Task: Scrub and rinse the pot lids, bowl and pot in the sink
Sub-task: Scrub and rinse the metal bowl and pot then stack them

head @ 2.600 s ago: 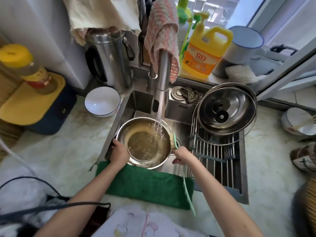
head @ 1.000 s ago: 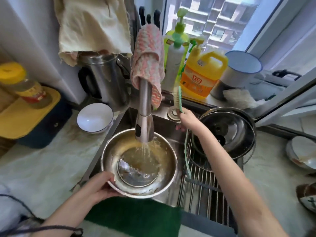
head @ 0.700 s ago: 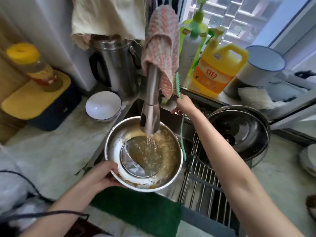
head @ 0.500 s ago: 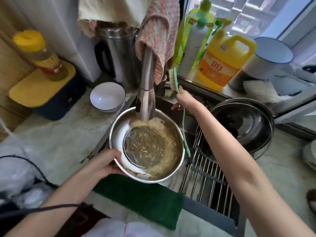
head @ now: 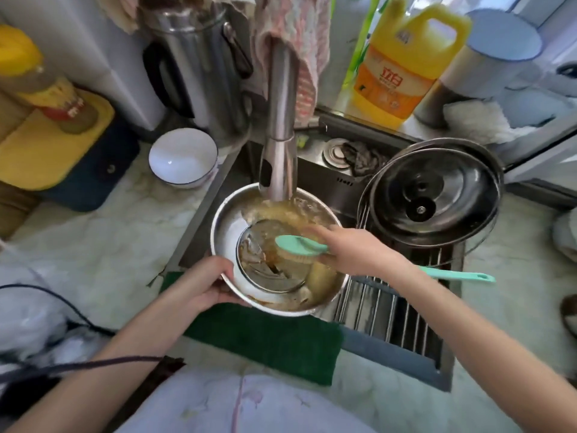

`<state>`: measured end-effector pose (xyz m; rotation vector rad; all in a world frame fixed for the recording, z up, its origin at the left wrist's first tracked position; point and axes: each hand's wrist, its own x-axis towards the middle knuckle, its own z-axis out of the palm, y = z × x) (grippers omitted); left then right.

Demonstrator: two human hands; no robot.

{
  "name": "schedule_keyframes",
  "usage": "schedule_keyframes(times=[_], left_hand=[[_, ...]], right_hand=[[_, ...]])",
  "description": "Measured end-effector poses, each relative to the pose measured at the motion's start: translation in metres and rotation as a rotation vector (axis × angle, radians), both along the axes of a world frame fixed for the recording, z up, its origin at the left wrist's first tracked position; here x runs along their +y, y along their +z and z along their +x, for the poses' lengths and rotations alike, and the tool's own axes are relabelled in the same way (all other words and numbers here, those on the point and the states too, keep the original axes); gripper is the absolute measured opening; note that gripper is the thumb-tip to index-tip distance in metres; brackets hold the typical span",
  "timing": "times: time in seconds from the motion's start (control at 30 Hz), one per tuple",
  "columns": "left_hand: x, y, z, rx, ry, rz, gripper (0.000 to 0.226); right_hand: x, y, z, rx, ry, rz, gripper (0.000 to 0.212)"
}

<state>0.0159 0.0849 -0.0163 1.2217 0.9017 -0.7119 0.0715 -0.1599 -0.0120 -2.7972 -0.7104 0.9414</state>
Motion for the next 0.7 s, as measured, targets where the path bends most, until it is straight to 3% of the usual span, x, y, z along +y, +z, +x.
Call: schedule_keyframes(times=[0.17,0.23,0.3,0.37,0.47,0.53,0.63,0.7], left_hand=[[-0.001,0.003,-0.004,0.017,-0.017,-0.022,0.032],[-0.001,0.005,-0.005,0.019,-0.002,-0.033,0.034],[0.002,0.005,-0.004,0.013,0.001,-0.029,0.036],[0.007,0.005,-0.005,0.008,-0.006,-0.017,0.036],[0.009,0.006,-0.008,-0.005,-0.045,0.023,0.033],[0.008,0.009,-0.009,-0.022,-0.066,0.040,0.032],[0.009,0.014,-0.006,-0.046,-0.046,0.040,0.032],[0.011,0.016,-0.007,-0.043,-0.046,0.037,0.032]], right_hand=[[0.029,-0.025,-0.004,-0.017,-0.111,-0.084,0.047],[0.042,-0.037,-0.010,-0.055,-0.074,0.020,0.047],[0.048,-0.039,-0.016,0.051,-0.002,0.180,0.050],[0.039,-0.033,-0.016,0.139,0.064,0.205,0.046],[0.026,-0.036,-0.004,-0.077,0.020,0.043,0.046],[0.031,-0.041,0.000,-0.157,-0.105,0.068,0.046],[0.042,-0.044,-0.011,0.009,-0.076,0.264,0.045],[0.038,-0.043,-0.020,0.079,0.025,0.292,0.043]])
